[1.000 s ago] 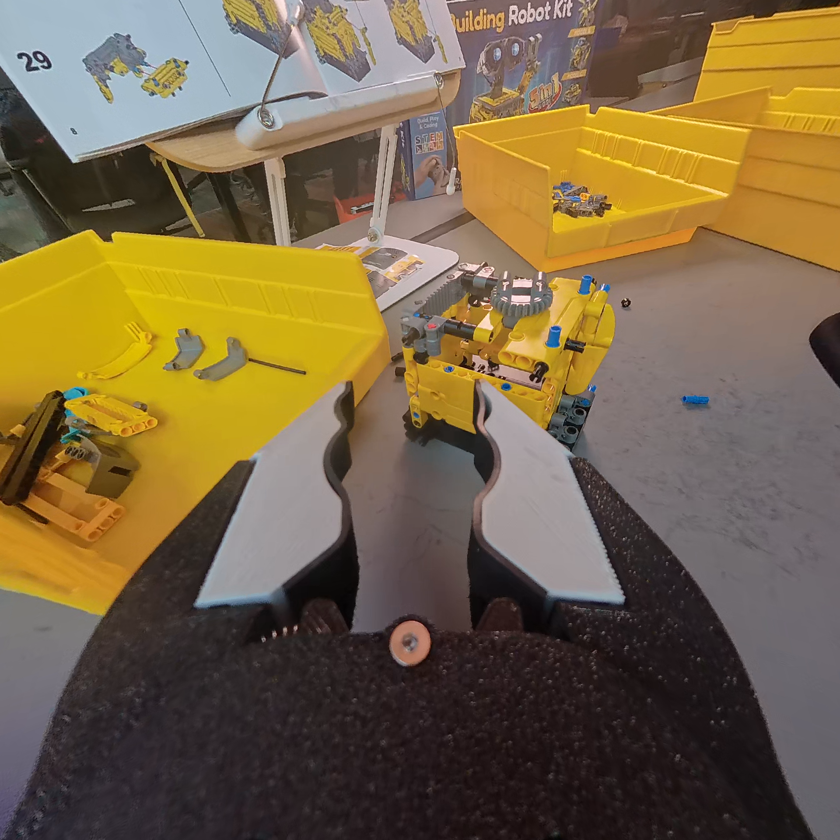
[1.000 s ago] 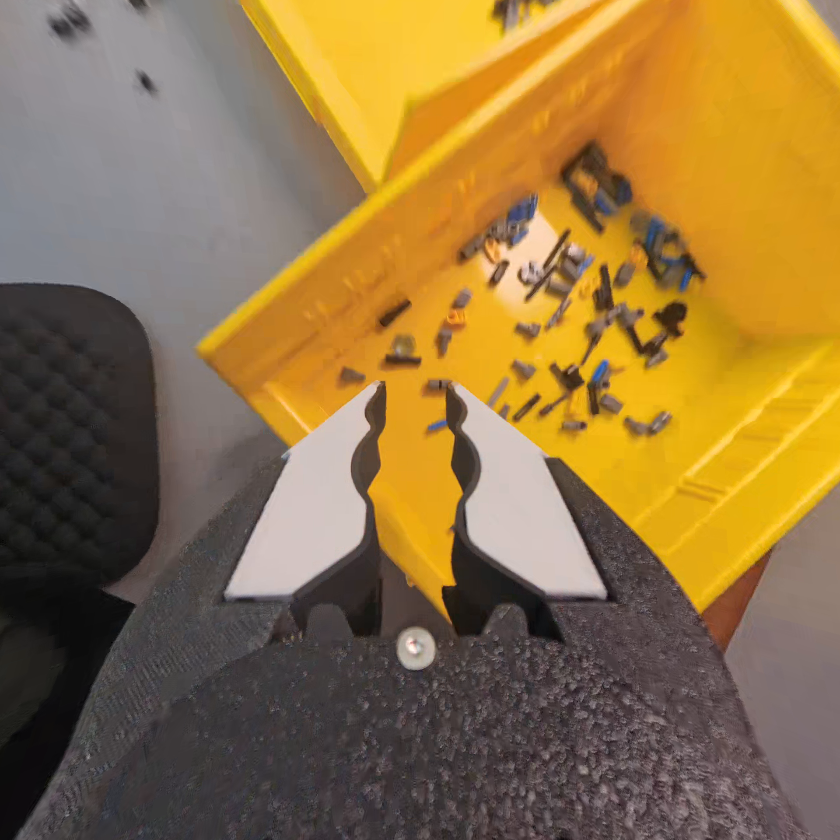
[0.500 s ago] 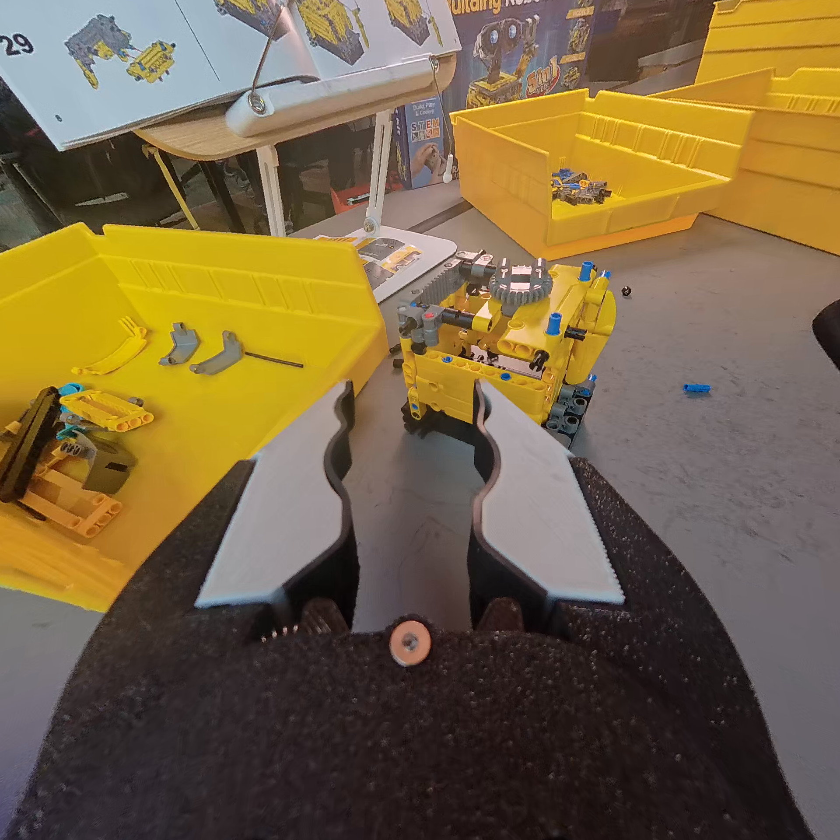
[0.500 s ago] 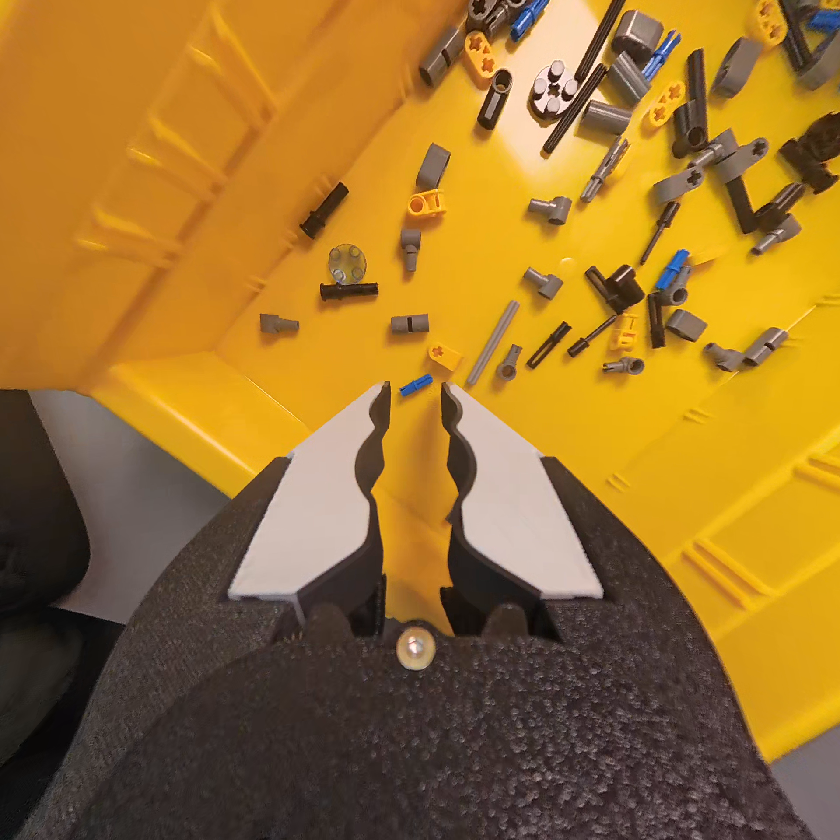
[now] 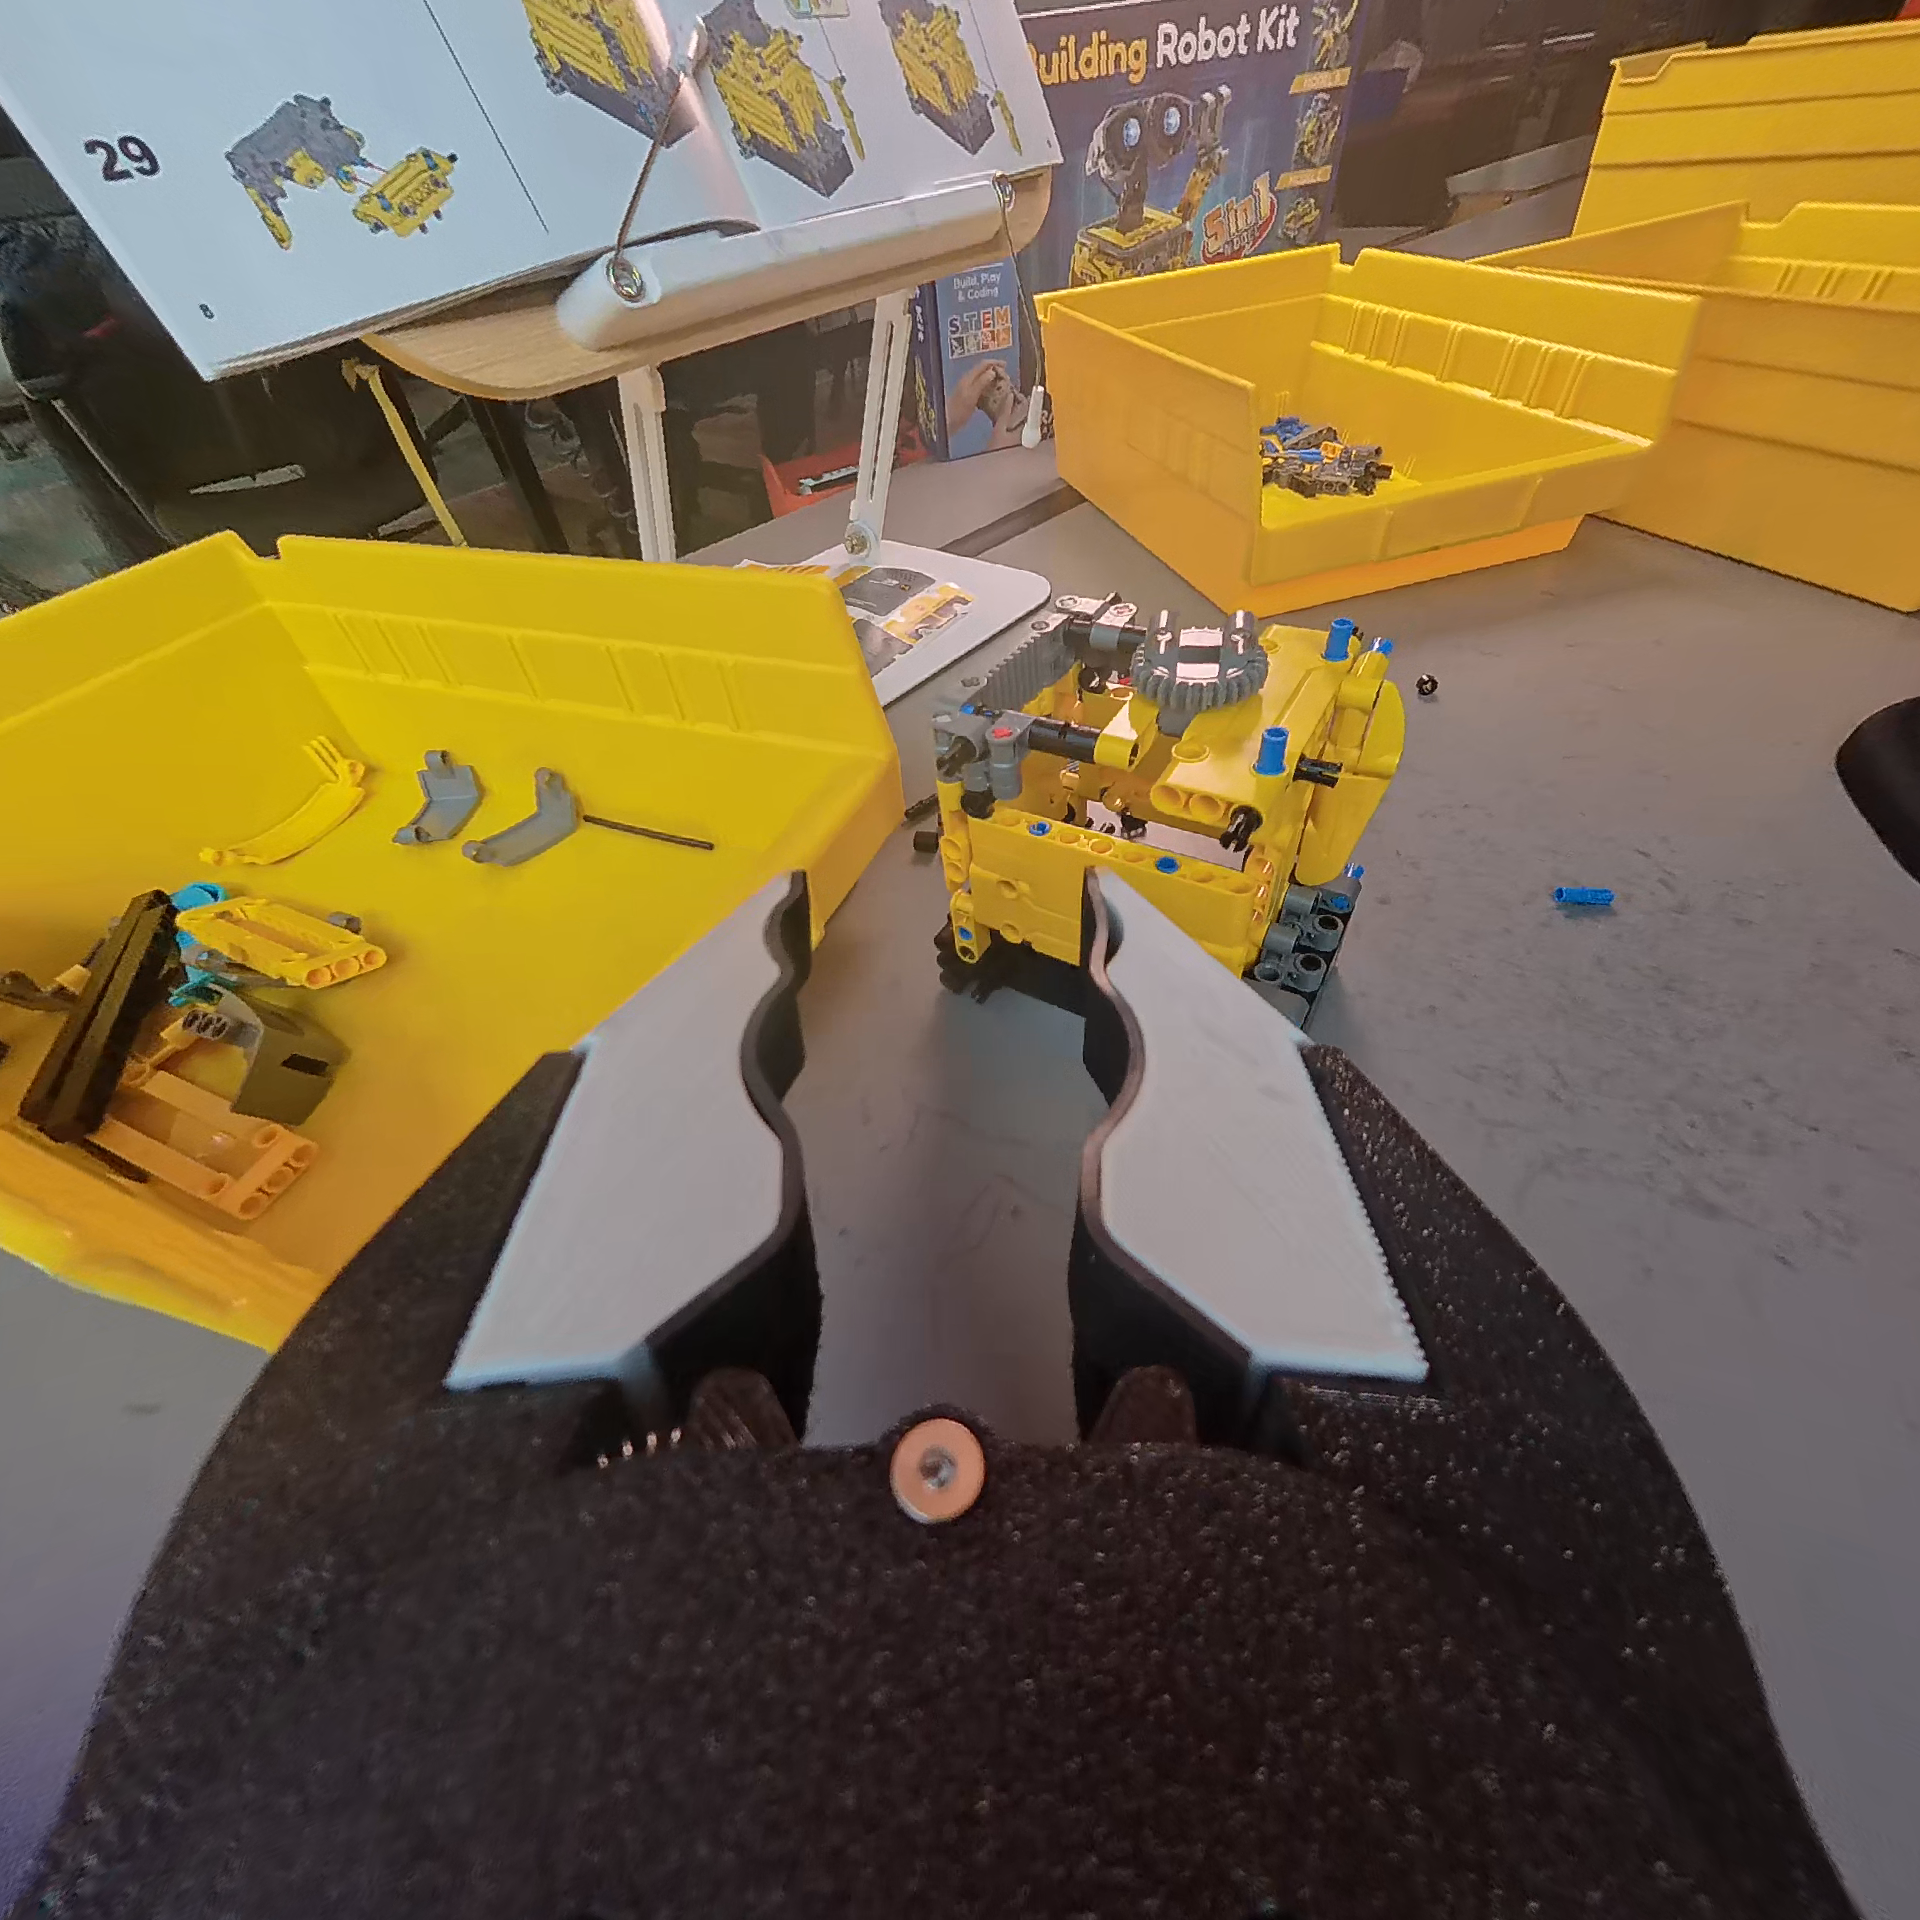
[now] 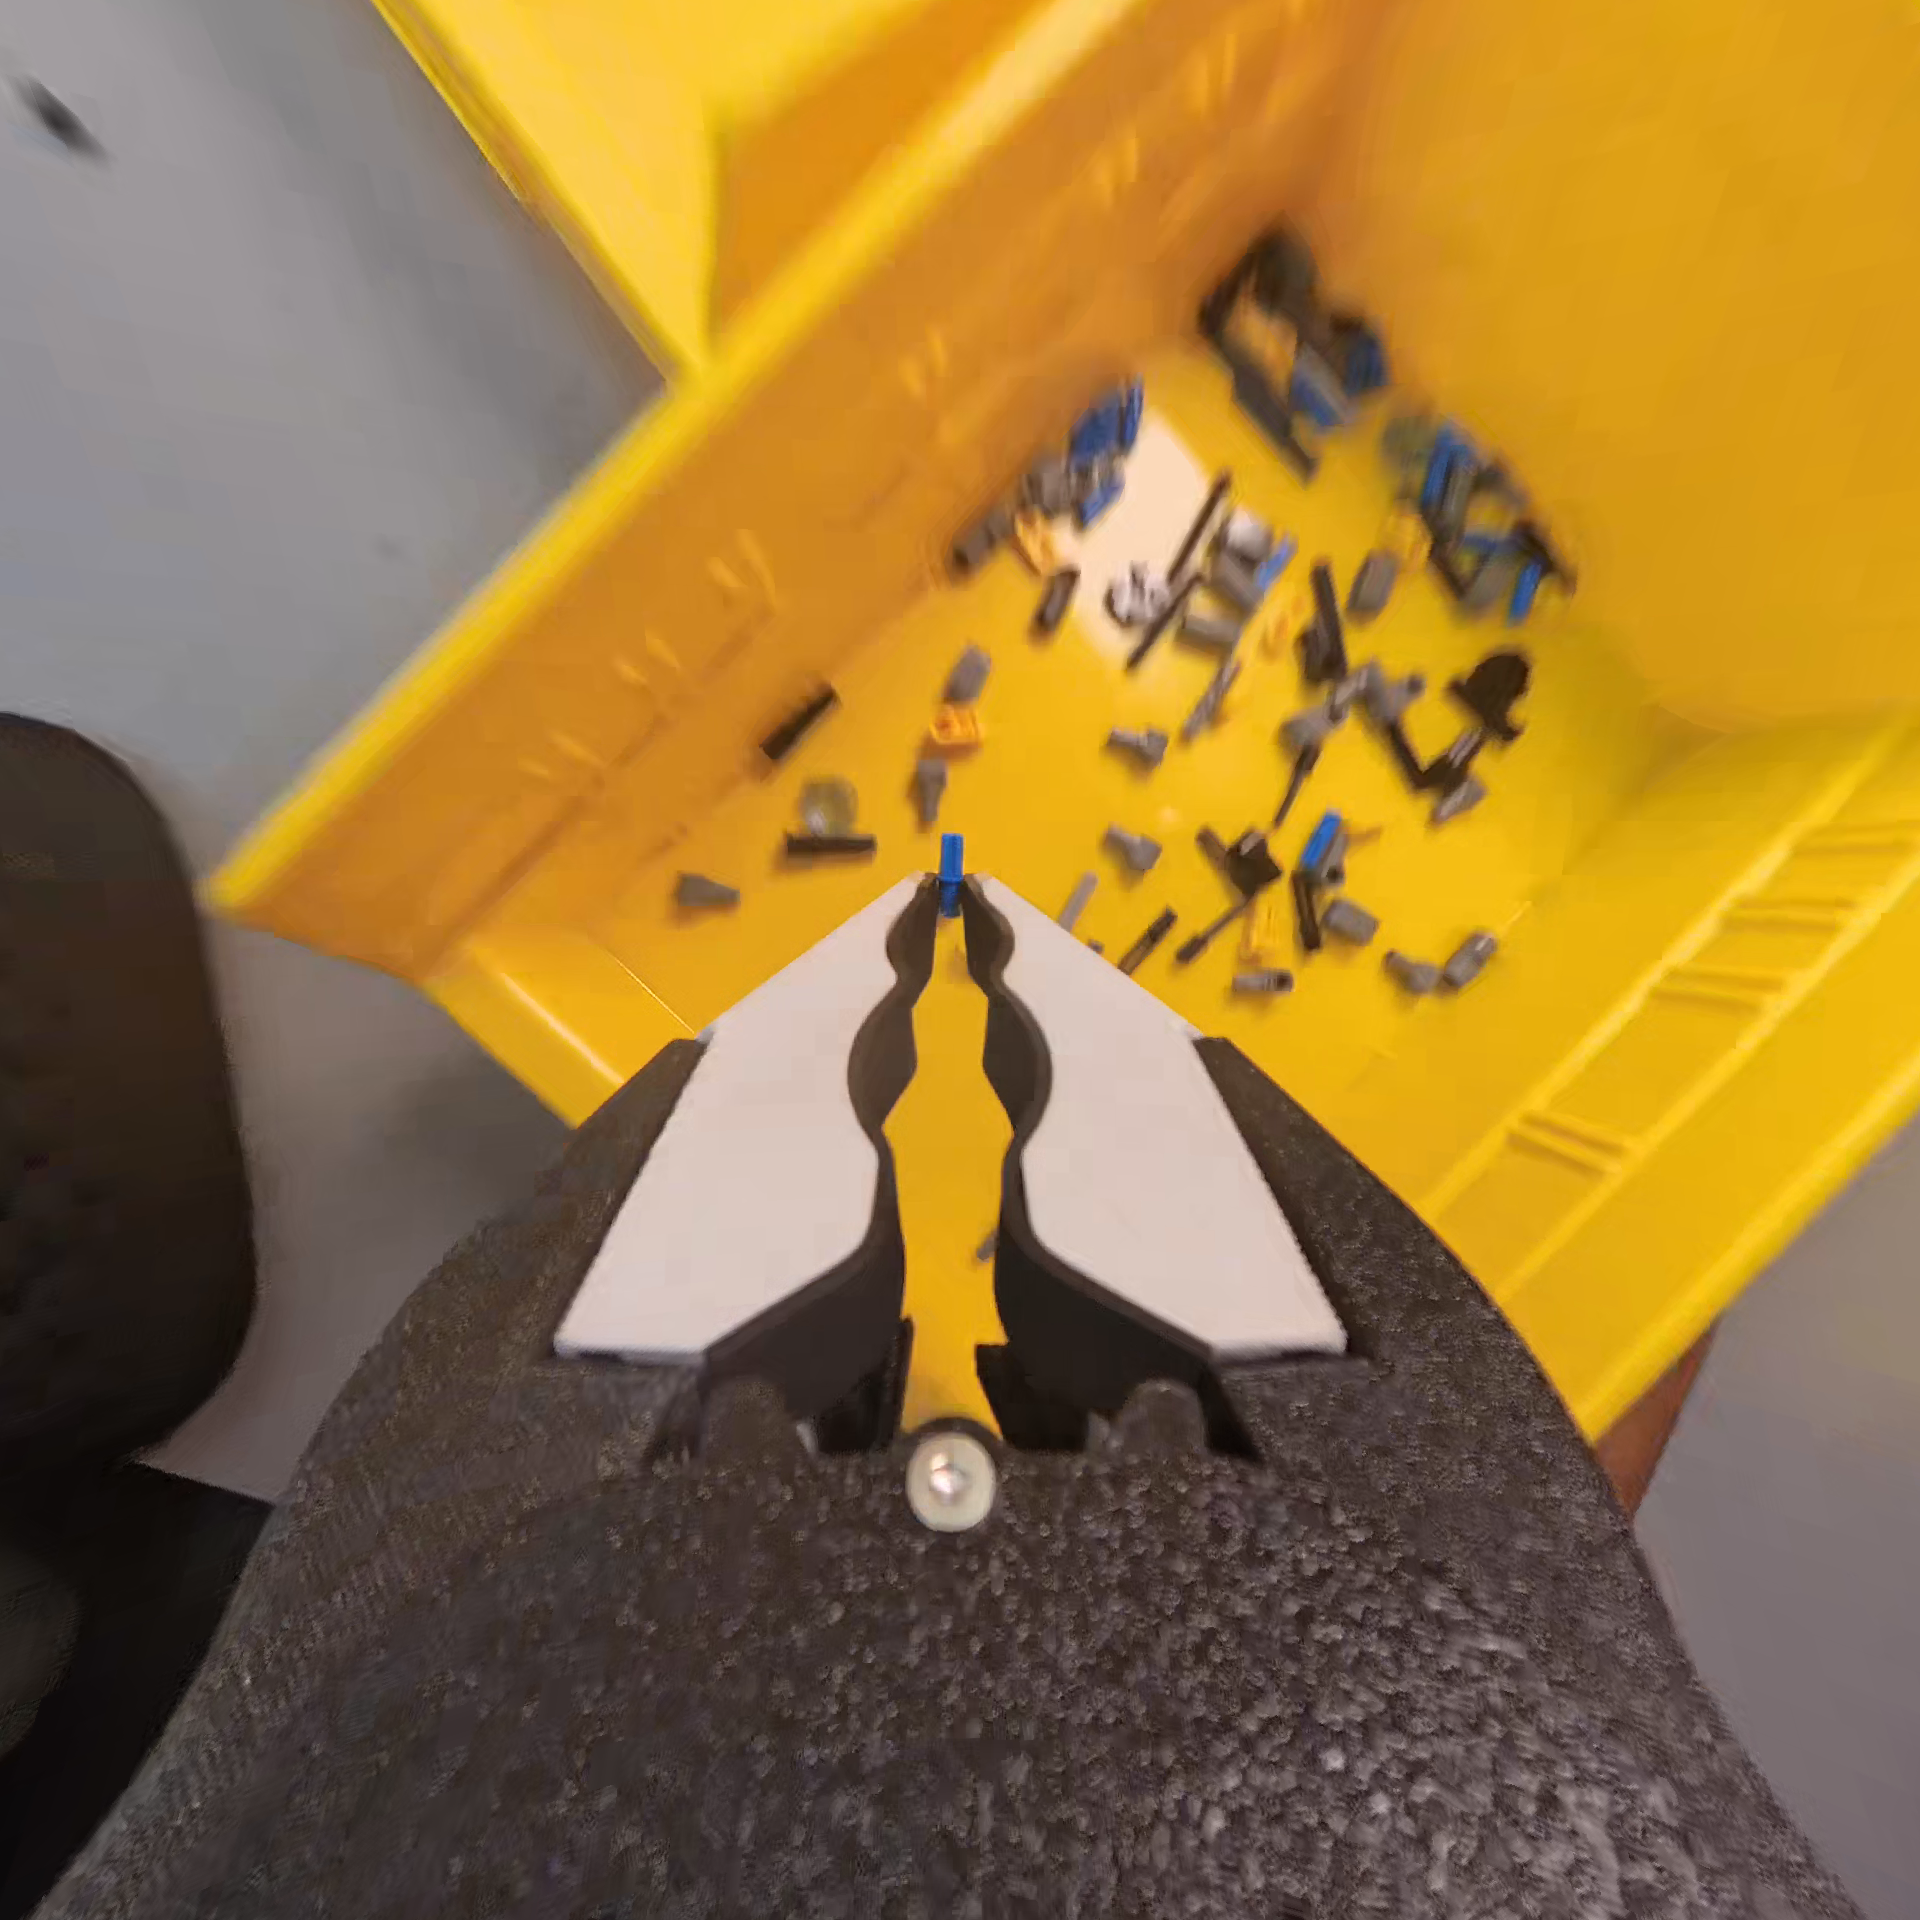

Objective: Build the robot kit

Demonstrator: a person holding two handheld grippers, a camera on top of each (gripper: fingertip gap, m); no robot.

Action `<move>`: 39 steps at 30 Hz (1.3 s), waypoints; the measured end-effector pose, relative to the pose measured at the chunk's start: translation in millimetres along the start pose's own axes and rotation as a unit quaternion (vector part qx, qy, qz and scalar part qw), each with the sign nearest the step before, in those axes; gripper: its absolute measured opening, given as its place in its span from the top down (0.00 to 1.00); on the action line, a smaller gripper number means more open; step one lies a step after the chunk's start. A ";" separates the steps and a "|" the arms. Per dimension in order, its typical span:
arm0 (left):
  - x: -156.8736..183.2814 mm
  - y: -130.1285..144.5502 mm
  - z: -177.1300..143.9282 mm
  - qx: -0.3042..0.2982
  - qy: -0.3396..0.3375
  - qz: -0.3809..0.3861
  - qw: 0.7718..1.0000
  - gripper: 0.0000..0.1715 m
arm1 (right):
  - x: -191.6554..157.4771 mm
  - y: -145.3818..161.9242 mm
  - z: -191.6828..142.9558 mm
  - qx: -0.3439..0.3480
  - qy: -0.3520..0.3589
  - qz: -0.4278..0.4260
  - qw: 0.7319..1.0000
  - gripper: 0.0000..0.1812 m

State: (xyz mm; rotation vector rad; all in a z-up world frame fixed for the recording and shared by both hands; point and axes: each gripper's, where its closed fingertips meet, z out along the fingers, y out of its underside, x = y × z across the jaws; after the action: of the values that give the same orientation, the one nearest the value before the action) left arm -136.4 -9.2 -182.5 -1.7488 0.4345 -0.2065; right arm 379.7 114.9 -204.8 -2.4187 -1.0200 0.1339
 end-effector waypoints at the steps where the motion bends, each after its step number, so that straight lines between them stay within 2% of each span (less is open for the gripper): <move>1: 0.0 -0.8 -0.1 0.001 -0.001 0.001 1.000 0.70 | -11.9 -25.5 -17.8 0.048 -0.008 -0.017 0.999 0.98; 4: 0.5 -0.1 0.8 -0.001 0.000 0.003 1.000 0.70 | -70.9 -82.6 -56.0 0.127 -0.040 -0.105 0.986 0.98; 6: 1.2 0.4 0.9 -0.003 0.000 0.007 1.000 0.70 | -124.8 -100.6 -57.0 0.136 -0.084 -0.168 0.973 0.98; 8: 1.9 0.1 0.7 -0.003 -0.002 0.010 1.000 0.71 | -177.7 -107.7 -42.0 0.129 -0.130 -0.226 0.957 0.98; 11: 2.8 -1.2 0.9 -0.002 -0.006 0.016 1.000 0.71 | -244.1 -105.5 0.0 0.101 -0.200 -0.277 0.934 0.98; 15: 4.1 -3.2 0.1 0.000 -0.010 0.024 1.000 0.71 | -296.5 -97.0 59.8 0.057 -0.239 -0.315 0.917 0.98; 20: 2.9 -8.0 -3.2 0.006 -0.015 0.031 0.999 0.71 | -312.0 -97.7 93.5 0.030 -0.235 -0.334 0.912 0.98; 27: -0.4 -6.9 -4.1 0.006 -0.016 0.024 1.000 0.71 | -313.6 -99.0 98.3 0.030 -0.228 -0.341 0.911 0.97; 31: 1.9 -4.1 -1.9 0.000 -0.013 0.028 1.000 0.71 | -311.0 -100.1 98.5 0.039 -0.227 -0.332 0.915 0.94; 35: 2.2 -2.8 -0.9 -0.002 -0.013 0.027 1.000 0.71 | -311.9 -108.5 88.4 0.074 -0.243 -0.308 0.917 0.92; 39: 2.0 -2.6 -0.5 -0.001 -0.013 0.027 1.000 0.71 | -308.1 -132.0 62.0 0.155 -0.248 -0.281 0.914 0.90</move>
State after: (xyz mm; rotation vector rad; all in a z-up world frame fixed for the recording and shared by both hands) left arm -134.3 -10.0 -180.0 -1.7388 0.4615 -0.1445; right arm 57.8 4.8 -225.7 -1.7504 -1.7299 0.6726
